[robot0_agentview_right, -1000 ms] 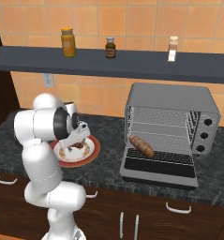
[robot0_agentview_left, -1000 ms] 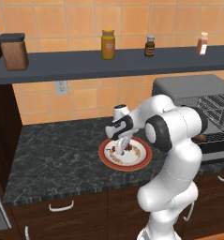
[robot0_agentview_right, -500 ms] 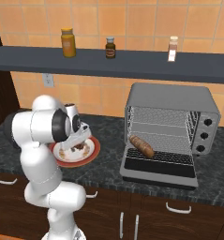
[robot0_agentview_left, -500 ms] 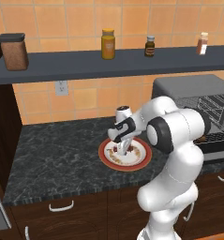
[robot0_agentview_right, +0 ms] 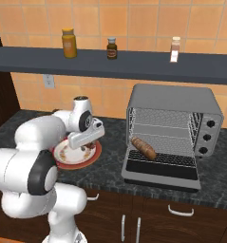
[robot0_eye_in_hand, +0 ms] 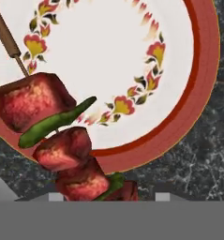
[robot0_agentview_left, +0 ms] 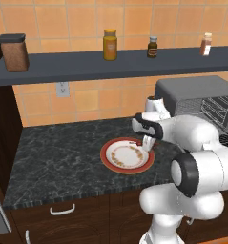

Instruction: Pick up the kebab skewer and baguette bread, and place them inside the toaster oven. Close the toaster oven door and start by setting the timer.

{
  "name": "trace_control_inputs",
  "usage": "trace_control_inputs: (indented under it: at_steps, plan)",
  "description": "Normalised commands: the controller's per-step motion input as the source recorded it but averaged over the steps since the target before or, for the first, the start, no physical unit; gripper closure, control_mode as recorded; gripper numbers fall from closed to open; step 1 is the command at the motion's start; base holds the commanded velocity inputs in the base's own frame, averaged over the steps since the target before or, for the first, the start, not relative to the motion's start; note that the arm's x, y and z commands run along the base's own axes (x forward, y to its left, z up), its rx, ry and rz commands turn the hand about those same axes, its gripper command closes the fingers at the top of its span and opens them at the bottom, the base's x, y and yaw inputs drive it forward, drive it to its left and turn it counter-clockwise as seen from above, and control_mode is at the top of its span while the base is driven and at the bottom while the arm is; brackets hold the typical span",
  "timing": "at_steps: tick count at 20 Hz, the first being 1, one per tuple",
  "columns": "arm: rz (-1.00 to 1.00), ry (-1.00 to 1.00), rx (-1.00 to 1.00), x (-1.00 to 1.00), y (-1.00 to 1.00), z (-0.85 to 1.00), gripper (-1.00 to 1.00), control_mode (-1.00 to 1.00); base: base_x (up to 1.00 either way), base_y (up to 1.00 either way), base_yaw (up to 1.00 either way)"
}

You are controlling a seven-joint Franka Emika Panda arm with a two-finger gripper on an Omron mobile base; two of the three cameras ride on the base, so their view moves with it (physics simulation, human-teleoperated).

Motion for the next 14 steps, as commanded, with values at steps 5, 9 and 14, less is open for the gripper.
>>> trace_control_inputs:
  at_steps: [5, 9, 14]
  plan:
    - [-0.19, 0.0, 0.13, -0.73, -0.99, 0.93, 1.0, -1.0, 0.0, 0.0, 0.0]
    - [-0.24, 0.07, 0.09, -0.33, -0.98, 0.74, 1.0, -1.0, 0.0, 0.0, 0.0]
    - [-0.22, 0.04, 0.0, -0.01, -1.0, 0.09, 1.0, -1.0, 0.0, 0.0, 0.0]
